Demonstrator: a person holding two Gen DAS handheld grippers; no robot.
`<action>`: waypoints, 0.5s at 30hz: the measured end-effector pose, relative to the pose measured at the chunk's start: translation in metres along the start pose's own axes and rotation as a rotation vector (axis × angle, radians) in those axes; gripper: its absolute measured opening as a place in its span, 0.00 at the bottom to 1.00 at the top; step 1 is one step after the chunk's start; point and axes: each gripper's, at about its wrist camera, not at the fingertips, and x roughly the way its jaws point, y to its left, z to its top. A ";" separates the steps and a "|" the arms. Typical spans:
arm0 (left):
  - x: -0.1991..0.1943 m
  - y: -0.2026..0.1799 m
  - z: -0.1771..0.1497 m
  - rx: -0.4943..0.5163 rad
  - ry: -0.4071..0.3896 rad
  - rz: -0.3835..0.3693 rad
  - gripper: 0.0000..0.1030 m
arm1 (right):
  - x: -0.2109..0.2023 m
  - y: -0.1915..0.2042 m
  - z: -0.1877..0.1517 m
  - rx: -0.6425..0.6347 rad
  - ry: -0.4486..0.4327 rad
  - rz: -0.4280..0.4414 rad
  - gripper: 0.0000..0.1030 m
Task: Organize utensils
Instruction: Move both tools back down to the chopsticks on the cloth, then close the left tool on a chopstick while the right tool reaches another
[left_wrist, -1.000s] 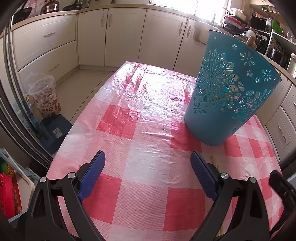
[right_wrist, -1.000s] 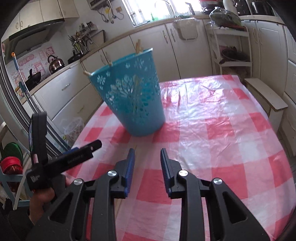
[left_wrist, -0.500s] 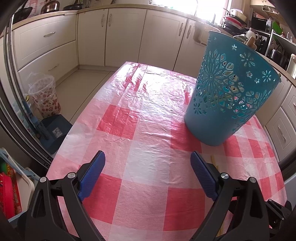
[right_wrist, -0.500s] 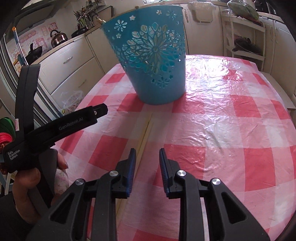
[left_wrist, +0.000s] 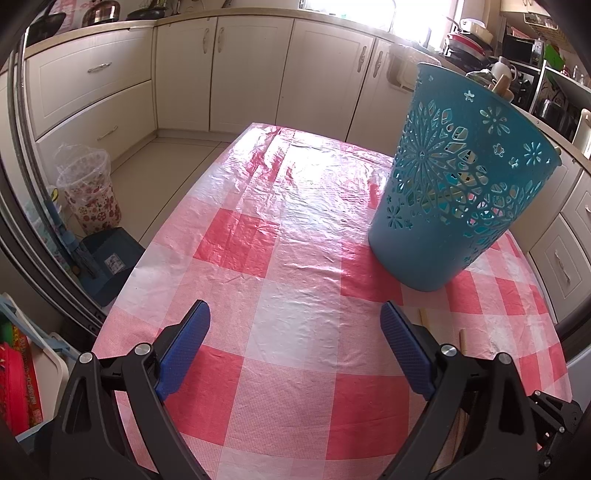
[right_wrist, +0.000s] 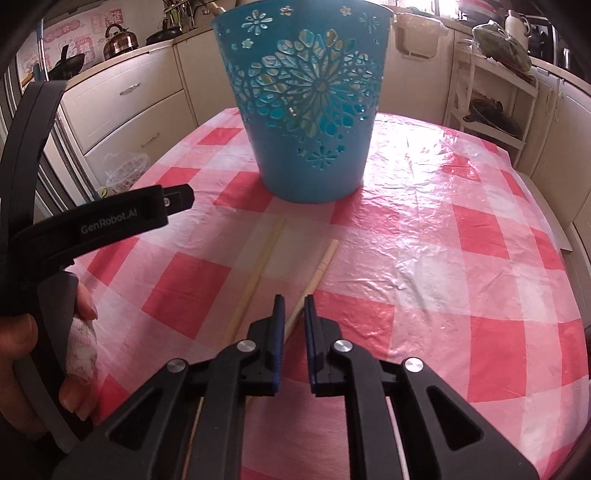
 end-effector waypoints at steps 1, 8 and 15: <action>0.000 0.000 0.000 0.000 0.000 -0.001 0.87 | -0.002 -0.005 -0.001 0.000 0.000 -0.010 0.10; -0.008 -0.025 -0.005 0.125 -0.017 -0.017 0.87 | -0.017 -0.058 -0.016 0.076 -0.024 -0.046 0.10; -0.002 -0.089 -0.021 0.336 0.044 -0.047 0.81 | -0.022 -0.077 -0.024 0.154 -0.062 0.027 0.10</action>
